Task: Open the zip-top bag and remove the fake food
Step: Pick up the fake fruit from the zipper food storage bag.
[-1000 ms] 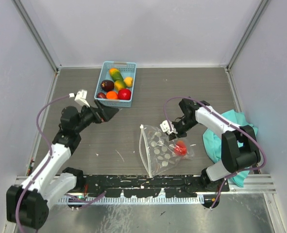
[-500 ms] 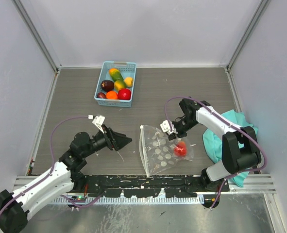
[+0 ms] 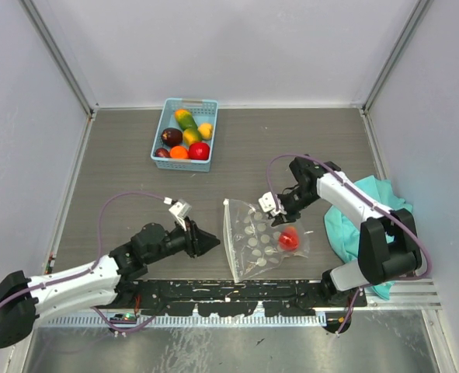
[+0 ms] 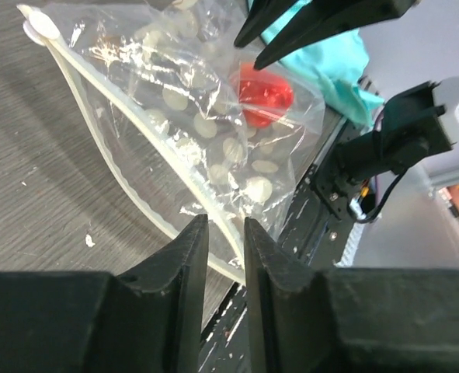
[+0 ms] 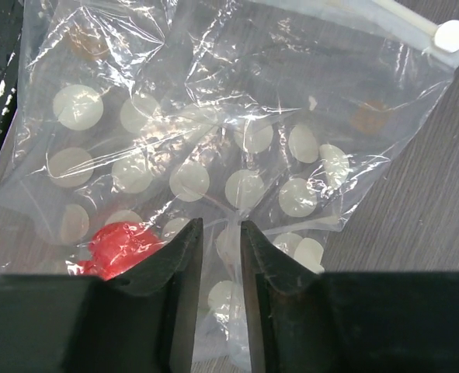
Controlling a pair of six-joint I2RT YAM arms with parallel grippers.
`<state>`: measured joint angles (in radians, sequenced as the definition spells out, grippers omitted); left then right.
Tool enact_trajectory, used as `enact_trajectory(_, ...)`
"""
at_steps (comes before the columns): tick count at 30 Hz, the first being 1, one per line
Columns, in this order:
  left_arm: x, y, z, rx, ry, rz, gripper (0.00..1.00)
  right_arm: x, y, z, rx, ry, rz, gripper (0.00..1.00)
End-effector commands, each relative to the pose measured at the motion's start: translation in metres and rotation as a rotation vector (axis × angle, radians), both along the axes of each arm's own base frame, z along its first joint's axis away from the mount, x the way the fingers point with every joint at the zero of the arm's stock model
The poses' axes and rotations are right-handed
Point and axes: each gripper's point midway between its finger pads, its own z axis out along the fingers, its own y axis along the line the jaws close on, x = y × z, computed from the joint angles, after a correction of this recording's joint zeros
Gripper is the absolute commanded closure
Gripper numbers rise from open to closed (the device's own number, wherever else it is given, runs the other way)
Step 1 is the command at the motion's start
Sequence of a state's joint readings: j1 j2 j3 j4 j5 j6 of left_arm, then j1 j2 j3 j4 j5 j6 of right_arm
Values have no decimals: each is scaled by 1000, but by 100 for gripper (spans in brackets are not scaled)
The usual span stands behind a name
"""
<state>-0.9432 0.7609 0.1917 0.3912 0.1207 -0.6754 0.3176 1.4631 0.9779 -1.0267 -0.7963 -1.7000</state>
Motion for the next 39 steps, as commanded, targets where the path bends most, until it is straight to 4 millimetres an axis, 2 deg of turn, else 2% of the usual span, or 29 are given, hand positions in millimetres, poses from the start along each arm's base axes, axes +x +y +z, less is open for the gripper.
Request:
enact_trajectory(1, 5, -6, 3, 30, -121, 12, 76, -6, 5, 28, 79, -44, 20, 65)
enact_trajectory(7, -3, -11, -17, 138, -218, -39, 77, -19, -1, 36, 81, -39, 36, 58)
enact_trajectory(18, -15, -19, -36, 300, -487, -176, 73, -30, -28, 37, -9, -72, -58, 52)
enact_trajectory(22, -17, -26, -38, 339, -595, -211, 69, -31, -39, 29, -54, -71, -136, 52)
enact_trajectory(29, -10, -34, -40, 369, -718, -226, 56, -30, -59, 13, -101, -57, -208, 52)
enact_trajectory(39, -5, -52, -38, 354, -759, -235, 49, -27, -72, -12, -175, -25, -242, 52)
